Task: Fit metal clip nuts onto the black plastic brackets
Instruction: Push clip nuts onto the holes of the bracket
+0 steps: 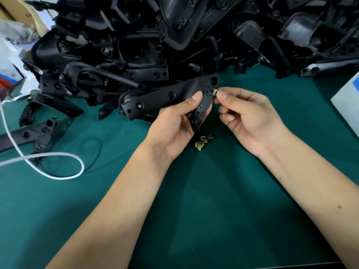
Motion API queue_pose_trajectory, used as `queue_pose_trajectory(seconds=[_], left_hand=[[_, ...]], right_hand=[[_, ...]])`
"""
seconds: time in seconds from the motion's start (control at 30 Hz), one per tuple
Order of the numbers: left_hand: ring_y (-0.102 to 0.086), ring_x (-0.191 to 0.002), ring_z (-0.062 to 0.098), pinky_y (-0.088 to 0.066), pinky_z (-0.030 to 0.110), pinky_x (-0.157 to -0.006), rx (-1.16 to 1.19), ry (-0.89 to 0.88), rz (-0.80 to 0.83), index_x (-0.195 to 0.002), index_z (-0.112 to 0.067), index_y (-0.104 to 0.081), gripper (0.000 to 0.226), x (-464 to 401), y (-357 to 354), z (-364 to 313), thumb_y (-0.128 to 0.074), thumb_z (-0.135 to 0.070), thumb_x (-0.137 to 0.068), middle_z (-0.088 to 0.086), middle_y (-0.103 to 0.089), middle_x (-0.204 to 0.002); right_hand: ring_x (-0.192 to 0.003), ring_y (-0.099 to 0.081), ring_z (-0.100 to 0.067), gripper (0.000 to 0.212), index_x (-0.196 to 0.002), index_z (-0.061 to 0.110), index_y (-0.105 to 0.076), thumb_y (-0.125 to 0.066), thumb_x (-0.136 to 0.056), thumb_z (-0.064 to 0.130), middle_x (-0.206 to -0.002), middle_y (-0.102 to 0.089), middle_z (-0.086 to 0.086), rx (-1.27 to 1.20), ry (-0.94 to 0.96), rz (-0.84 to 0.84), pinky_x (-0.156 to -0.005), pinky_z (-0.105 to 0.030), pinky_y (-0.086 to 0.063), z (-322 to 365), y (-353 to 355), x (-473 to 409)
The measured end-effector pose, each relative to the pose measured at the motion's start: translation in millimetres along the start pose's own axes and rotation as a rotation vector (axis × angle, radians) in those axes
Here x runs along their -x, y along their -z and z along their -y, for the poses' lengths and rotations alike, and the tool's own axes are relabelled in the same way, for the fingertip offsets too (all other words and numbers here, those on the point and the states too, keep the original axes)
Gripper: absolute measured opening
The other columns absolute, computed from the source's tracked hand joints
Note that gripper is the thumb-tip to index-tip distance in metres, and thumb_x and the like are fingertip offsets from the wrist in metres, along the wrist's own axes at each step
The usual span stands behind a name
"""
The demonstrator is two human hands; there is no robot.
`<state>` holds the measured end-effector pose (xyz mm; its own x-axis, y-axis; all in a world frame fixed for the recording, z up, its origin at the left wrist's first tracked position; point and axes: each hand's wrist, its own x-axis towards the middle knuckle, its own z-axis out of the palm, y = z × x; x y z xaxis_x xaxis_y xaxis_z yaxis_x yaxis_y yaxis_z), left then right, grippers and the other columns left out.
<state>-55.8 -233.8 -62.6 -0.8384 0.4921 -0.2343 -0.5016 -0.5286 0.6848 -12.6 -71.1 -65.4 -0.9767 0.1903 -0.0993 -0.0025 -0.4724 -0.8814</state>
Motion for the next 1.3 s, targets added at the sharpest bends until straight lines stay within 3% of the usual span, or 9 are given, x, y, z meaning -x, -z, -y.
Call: queue_pose_trajectory(seconds=[0.23,0.4,0.7,0.9,1.0,1.07,1.17,1.23,1.3], left_hand=[[-0.077,-0.090,0.017,-0.061,0.025,-0.078,-0.014,0.064,-0.003,-0.083,-0.004,-0.083,0.012,2,1,-5,-0.077,-0.010,-0.075,0.012,-0.079,-0.099],[-0.077,-0.086,0.014,-0.060,0.023,-0.075,-0.063,0.093,-0.021,-0.080,-0.006,-0.084,0.011,2,1,-9,-0.076,-0.013,-0.075,0.009,-0.079,-0.094],[-0.076,-0.087,0.018,-0.062,0.027,-0.080,-0.192,0.121,-0.008,-0.083,-0.006,-0.083,0.013,2,1,-10,-0.077,-0.010,-0.071,0.009,-0.078,-0.093],[-0.075,-0.091,0.020,-0.061,0.028,-0.081,-0.217,0.026,-0.021,-0.104,0.001,-0.076,0.029,3,-2,-7,-0.078,-0.006,-0.076,0.014,-0.077,-0.103],[-0.074,-0.093,0.018,-0.059,0.028,-0.081,-0.171,-0.104,0.008,-0.109,-0.005,-0.075,0.020,3,-4,-4,-0.072,-0.008,-0.090,0.012,-0.075,-0.106],[-0.074,-0.085,0.012,-0.058,0.025,-0.074,-0.133,-0.151,-0.029,-0.099,-0.011,-0.078,0.011,1,-3,-9,-0.070,-0.015,-0.094,0.003,-0.077,-0.096],[-0.070,-0.075,0.007,-0.056,0.020,-0.066,-0.026,-0.201,-0.138,-0.088,-0.015,-0.079,0.015,-3,5,-20,-0.068,-0.020,-0.098,-0.003,-0.076,-0.085],[-0.071,-0.075,0.008,-0.057,0.019,-0.066,0.059,-0.211,-0.153,-0.081,-0.015,-0.081,0.023,-3,8,-23,-0.068,-0.022,-0.098,-0.002,-0.076,-0.085],[-0.072,-0.077,0.009,-0.057,0.019,-0.067,0.094,-0.206,-0.152,-0.088,-0.012,-0.079,0.019,-3,9,-24,-0.069,-0.023,-0.098,-0.001,-0.076,-0.088]], right_hand=[[-0.062,-0.052,-0.008,0.005,-0.081,0.011,-0.080,-0.076,-0.080,0.014,-0.078,-0.065,-0.002,-0.064,-0.146,0.092,-0.050,-0.017,-0.041,0,1,-1],[-0.061,-0.050,-0.010,0.012,-0.085,0.007,-0.077,-0.077,-0.080,0.018,-0.075,-0.061,-0.005,0.080,-0.095,0.075,-0.049,-0.018,-0.038,1,2,1],[-0.058,-0.048,-0.009,0.011,-0.071,0.010,-0.074,-0.078,-0.078,0.017,-0.069,-0.060,-0.005,0.115,-0.056,0.099,-0.048,-0.018,-0.035,0,1,3],[-0.058,-0.045,-0.008,0.012,-0.069,0.013,-0.075,-0.076,-0.081,0.015,-0.068,-0.058,-0.004,0.085,-0.045,0.108,-0.049,-0.018,-0.033,2,0,3],[-0.059,-0.049,-0.010,0.013,-0.078,0.011,-0.076,-0.075,-0.090,0.016,-0.069,-0.061,-0.004,0.107,0.074,0.119,-0.049,-0.019,-0.036,7,-2,-2],[-0.062,-0.054,-0.010,0.014,-0.087,0.011,-0.077,-0.073,-0.096,0.022,-0.072,-0.067,-0.002,0.344,0.183,0.081,-0.051,-0.022,-0.040,9,-1,-5],[-0.073,-0.066,-0.005,0.009,-0.092,0.019,-0.080,-0.076,-0.092,0.027,-0.080,-0.074,0.010,1.057,0.374,0.079,-0.067,-0.026,-0.052,3,2,-5],[-0.078,-0.066,-0.007,0.009,-0.089,0.022,-0.080,-0.080,-0.088,0.031,-0.082,-0.072,0.011,1.250,0.384,0.164,-0.073,-0.022,-0.051,-2,-1,-1],[-0.072,-0.061,-0.010,0.016,-0.086,0.023,-0.078,-0.083,-0.084,0.037,-0.078,-0.066,0.008,1.334,0.372,0.223,-0.067,-0.024,-0.047,-5,-9,0]])
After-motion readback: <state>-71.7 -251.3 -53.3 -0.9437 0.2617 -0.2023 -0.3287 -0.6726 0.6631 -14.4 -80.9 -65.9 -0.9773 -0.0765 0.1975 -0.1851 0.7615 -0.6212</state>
